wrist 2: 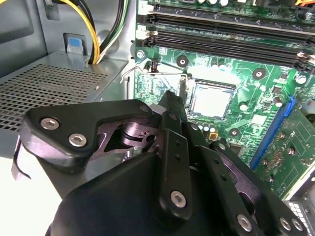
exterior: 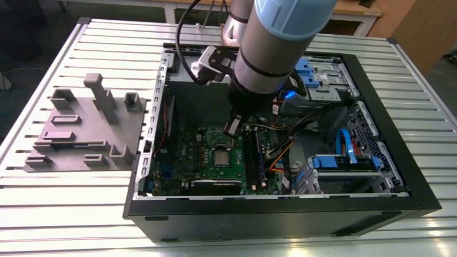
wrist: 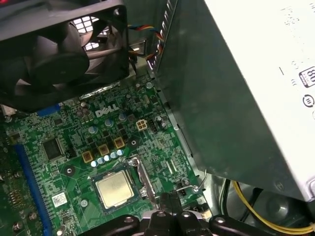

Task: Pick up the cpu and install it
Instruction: 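Close the cpu cover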

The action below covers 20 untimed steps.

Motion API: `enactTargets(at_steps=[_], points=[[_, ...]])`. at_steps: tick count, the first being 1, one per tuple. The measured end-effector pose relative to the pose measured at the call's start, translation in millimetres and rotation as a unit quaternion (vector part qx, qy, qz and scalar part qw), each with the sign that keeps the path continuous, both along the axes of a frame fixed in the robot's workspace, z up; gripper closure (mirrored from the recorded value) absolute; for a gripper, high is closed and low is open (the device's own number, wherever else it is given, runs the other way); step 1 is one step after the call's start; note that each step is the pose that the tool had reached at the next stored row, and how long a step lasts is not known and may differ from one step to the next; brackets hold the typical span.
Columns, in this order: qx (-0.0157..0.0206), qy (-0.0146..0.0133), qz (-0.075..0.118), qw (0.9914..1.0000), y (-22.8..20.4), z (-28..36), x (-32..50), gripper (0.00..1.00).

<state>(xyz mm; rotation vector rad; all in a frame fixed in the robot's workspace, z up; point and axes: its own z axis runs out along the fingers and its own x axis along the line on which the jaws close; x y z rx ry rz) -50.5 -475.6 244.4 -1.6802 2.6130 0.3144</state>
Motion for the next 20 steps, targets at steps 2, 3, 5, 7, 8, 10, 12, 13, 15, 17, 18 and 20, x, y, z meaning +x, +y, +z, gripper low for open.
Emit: enactTargets(at_steps=[2, 3, 5, 7, 8, 10, 12, 13, 15, 17, 18, 20], points=[[0.0000, 0.0000, 0.000, 1.00000, -1.2, 0.0, 0.0, 0.89], [0.0000, 0.0000, 0.000, 1.00000, -1.8, 0.0, 0.0, 0.89], [0.0000, 0.0000, 0.000, 1.00000, -2.9, 0.0, 0.0, 0.89], [0.0000, 0.0000, 0.000, 1.00000, -3.9, 0.0, 0.0, 0.89], [0.0000, 0.0000, 0.000, 1.00000, -4.4, 0.0, 0.0, 0.89], [0.0000, 0.0000, 0.000, 1.00000, -5.5, 0.0, 0.0, 0.89], [0.0000, 0.0000, 0.000, 1.00000, -6.3, 0.0, 0.0, 0.89], [0.0000, 0.0000, 0.000, 1.00000, -6.6, 0.0, 0.0, 0.89], [0.0000, 0.0000, 0.000, 1.00000, -7.2, 0.0, 0.0, 0.89], [-0.0001, 0.0000, 0.000, 1.00000, -8.8, 0.0, 0.1, 0.89], [-0.0003, 0.0000, 0.000, 1.00000, -10.5, 0.0, -0.1, 0.89], [-0.0004, 0.0000, 0.000, 1.00000, -14.7, -0.1, -1.0, 0.89]])
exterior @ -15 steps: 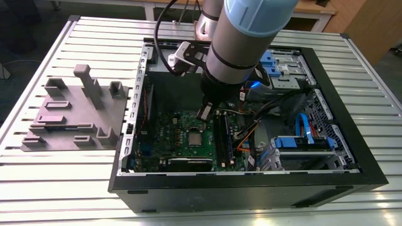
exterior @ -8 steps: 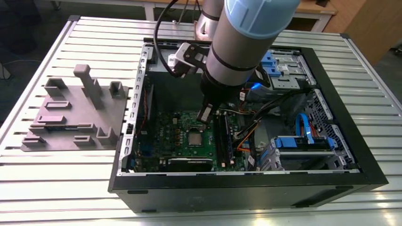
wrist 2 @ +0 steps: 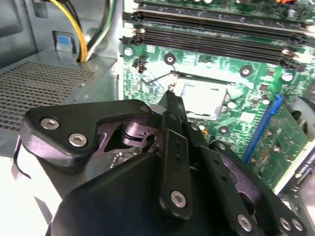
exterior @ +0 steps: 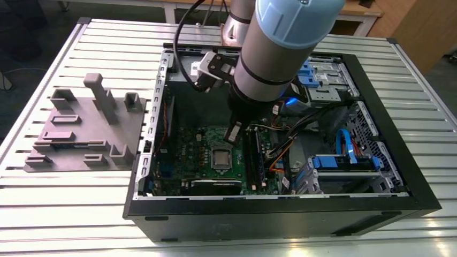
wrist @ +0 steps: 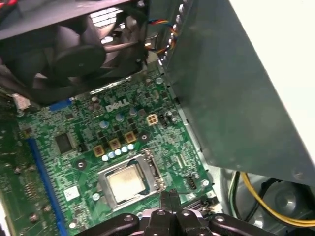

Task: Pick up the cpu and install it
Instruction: 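Close the cpu cover, then install the first cpu locking lever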

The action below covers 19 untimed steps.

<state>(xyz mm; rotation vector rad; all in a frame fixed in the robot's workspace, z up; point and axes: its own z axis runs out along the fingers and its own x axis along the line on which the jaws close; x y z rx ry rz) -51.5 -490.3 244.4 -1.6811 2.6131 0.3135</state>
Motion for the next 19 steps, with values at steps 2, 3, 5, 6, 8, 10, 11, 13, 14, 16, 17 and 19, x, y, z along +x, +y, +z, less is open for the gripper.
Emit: enactTargets(at_steps=[2, 3, 5, 6, 8, 10, 11, 13, 14, 16, 17, 19], points=[[-0.0002, 0.0000, 0.001, 1.00000, -3.2, -0.1, -0.9, 0.89], [-0.0005, 0.0000, 0.001, 1.00000, -4.2, -0.1, -1.3, 0.89], [-0.0010, 0.0000, 0.002, 1.00000, -5.4, -0.4, -4.0, 0.89], [-0.0010, 0.0000, 0.003, 1.00000, -5.7, -0.7, -6.8, 0.89], [-0.0010, 0.0000, 0.003, 0.99999, -6.3, -1.2, -13.0, 0.89], [-0.0011, -0.0001, 0.004, 0.99999, -7.5, -1.4, -16.0, 0.89], [-0.0012, 0.0000, 0.004, 0.99999, -8.6, -1.4, -16.4, 0.89], [-0.0021, 0.0000, 0.004, 0.99999, -10.1, -1.4, -17.3, 0.89], [-0.0026, 0.0000, 0.004, 0.99999, -10.4, -1.4, -17.7, 0.89], [-0.0028, 0.0000, 0.004, 0.99999, -10.5, -1.4, -17.9, 0.89], [-0.0028, 0.0000, 0.004, 0.99999, -10.6, -1.4, -18.0, 0.89], [-0.0028, 0.0000, 0.004, 0.99999, -10.6, -1.4, -17.9, 0.89]])
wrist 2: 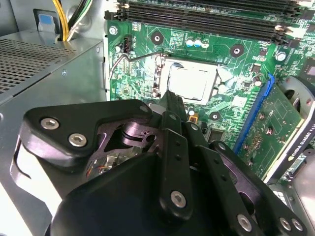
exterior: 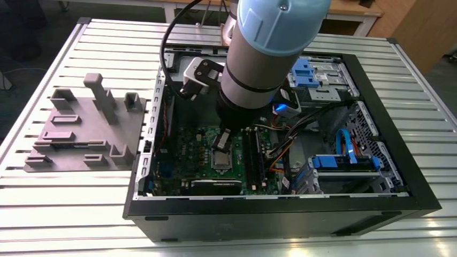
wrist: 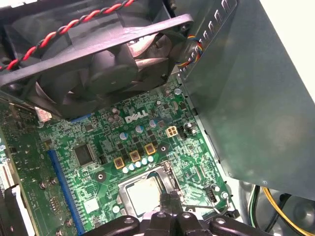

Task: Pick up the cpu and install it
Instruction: 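Install the first cpu locking lever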

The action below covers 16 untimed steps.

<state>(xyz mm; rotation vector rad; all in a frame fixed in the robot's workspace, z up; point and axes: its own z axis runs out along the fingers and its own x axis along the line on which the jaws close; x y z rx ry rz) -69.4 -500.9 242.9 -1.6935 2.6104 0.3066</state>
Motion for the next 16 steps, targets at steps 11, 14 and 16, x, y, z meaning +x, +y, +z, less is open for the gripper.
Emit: enactTargets(at_steps=[11, 14, 16], points=[[0.0000, 0.0000, 0.000, 1.00000, 0.0, 0.0, 2.1, 0.89], [0.0000, 0.0000, 0.000, 1.00000, 0.0, 0.0, 7.7, 0.89], [-0.0001, 0.0000, 0.000, 1.00000, 0.2, 0.0, 12.4, 0.89]])
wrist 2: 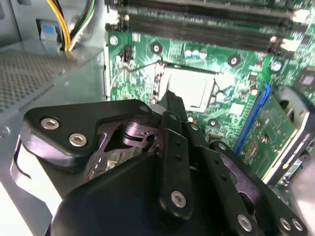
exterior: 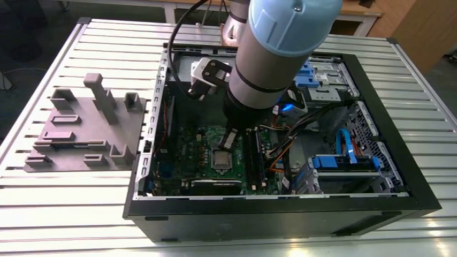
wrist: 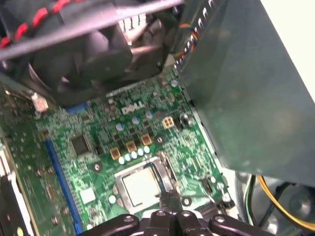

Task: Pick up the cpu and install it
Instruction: 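Install the first cpu locking lever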

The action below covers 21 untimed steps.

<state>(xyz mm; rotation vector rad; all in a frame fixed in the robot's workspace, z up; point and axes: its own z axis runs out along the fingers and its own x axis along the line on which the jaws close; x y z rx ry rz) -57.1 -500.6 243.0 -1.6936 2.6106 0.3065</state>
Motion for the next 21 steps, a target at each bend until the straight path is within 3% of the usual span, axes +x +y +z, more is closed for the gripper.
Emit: enactTargets(at_steps=[4, 6, 9, 12, 15, 18, 19, 21], points=[[-0.0001, 0.0000, 0.000, 1.00000, 0.4, 0.6, 1.8, 0.89], [0.0000, -0.0010, 0.000, 1.00000, 0.9, 3.8, 1.8, 0.89], [0.0001, -0.0063, 0.000, 0.99998, 2.2, 9.4, 1.8, 0.89], [0.0000, -0.0127, 0.001, 0.99992, 3.9, 10.5, 1.8, 0.89], [0.0005, -0.0131, 0.024, 0.99963, 3.9, 10.3, 1.8, 0.89], [0.0007, -0.0140, 0.050, 0.99863, 3.9, 10.3, 1.8, 0.89], [0.0006, -0.0165, 0.056, 0.99830, 3.9, 10.3, 1.8, 0.89], [-0.0010, -0.0249, 0.058, 0.99800, 5.3, 9.7, 1.9, 0.89]])
